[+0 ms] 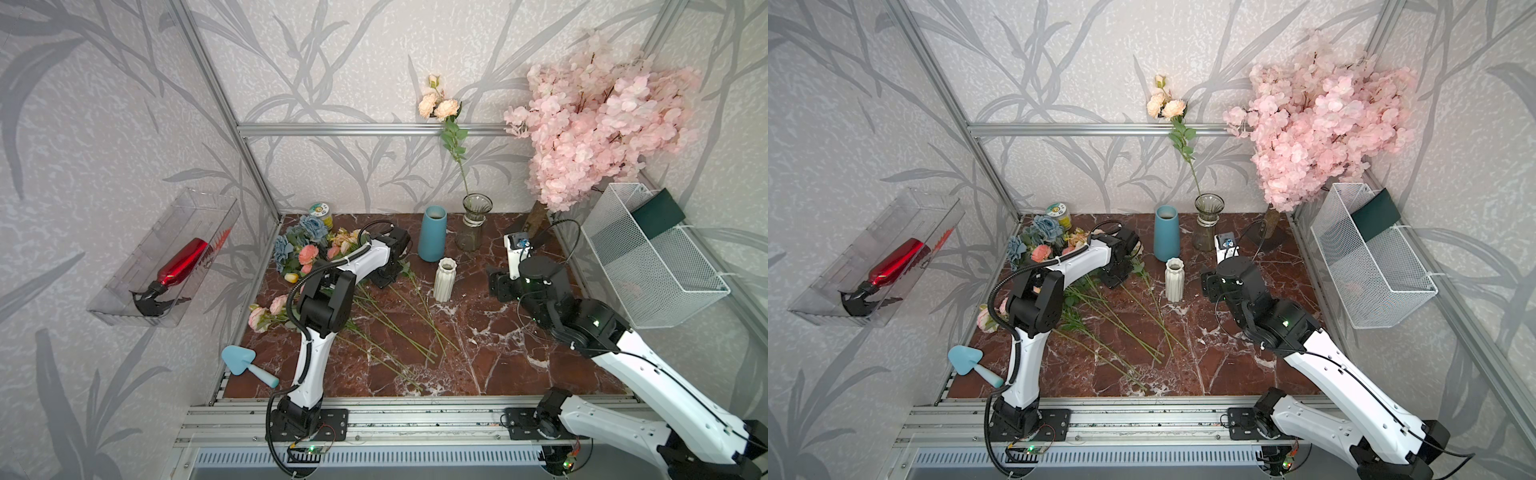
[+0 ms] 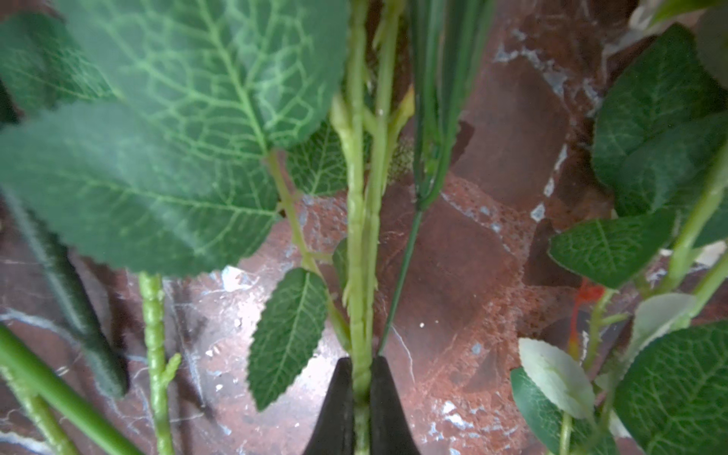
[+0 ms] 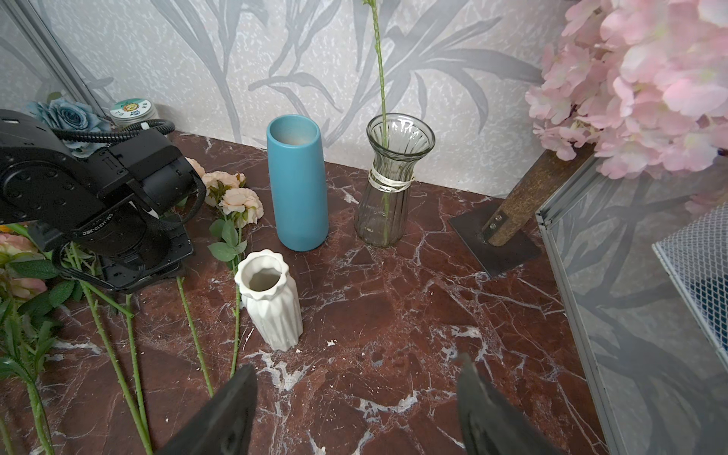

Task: Place the pink flowers into the vase
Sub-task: Pick up the flower at the center of the board.

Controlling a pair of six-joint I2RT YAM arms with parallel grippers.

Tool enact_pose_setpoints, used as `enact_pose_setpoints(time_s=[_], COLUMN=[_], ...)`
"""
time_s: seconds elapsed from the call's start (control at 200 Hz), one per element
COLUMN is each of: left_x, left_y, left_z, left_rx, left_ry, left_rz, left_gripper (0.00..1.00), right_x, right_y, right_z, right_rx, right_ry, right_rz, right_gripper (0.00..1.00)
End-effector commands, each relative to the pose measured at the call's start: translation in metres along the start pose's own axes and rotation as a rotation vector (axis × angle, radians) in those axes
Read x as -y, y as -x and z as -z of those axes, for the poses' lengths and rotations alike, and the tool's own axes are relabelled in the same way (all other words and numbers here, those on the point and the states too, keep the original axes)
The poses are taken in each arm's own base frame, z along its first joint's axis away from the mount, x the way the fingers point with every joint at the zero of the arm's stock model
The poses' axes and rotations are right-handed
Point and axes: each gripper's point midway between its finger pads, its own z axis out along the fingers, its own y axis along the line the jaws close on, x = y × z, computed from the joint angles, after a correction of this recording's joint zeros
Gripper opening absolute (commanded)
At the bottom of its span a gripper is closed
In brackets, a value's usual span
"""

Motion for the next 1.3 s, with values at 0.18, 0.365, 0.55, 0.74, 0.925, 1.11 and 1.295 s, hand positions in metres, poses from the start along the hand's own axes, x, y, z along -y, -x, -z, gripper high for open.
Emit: enact_pose_setpoints(time_s=[0.18,0.365,0.55,0.74,0.925,1.11,1.295], left_x=[0.002,0.003,0.003,0.013,0.011,0.012,0.019], left_y=[0.023,0.03,0.034,0.036,0.038,0.041,0.044], left_z=[0.049,0.067,0.093,0.125,0.144,0.16,0.181], left_rx=[0.13,0.171,0.248,0.343,0.401,0.438,0.465], left_ry=[0.03,0.032,0.024,-0.01,-0.011,-0.052,-0.131], left_rz=[-0.124,-0.235,-0.319,-0.408,-0.452,-0.455,-0.441], left_gripper=[0.0,0.0,0.0,0.0,0.0,0.0,0.0], right_x=[0.001,0.003,0.008,0.011,0.02,0.026,0.04], right_y=[0.003,0.004,-0.001,-0.006,-0.011,-0.021,-0.027], right_z=[0.004,0.007,0.009,0.007,0.009,0.005,0.006], right_rx=[0.017,0.022,0.019,0.013,0.007,-0.015,-0.039], right_ry=[0.006,0.003,-0.014,-0.035,-0.073,-0.117,-0.184], right_rz=[-0.014,-0.017,-0.014,-0.007,-0.011,-0.025,-0.042], right_gripper=[0.79,0.79,0.79,0.79,0.78,0.78,0.79])
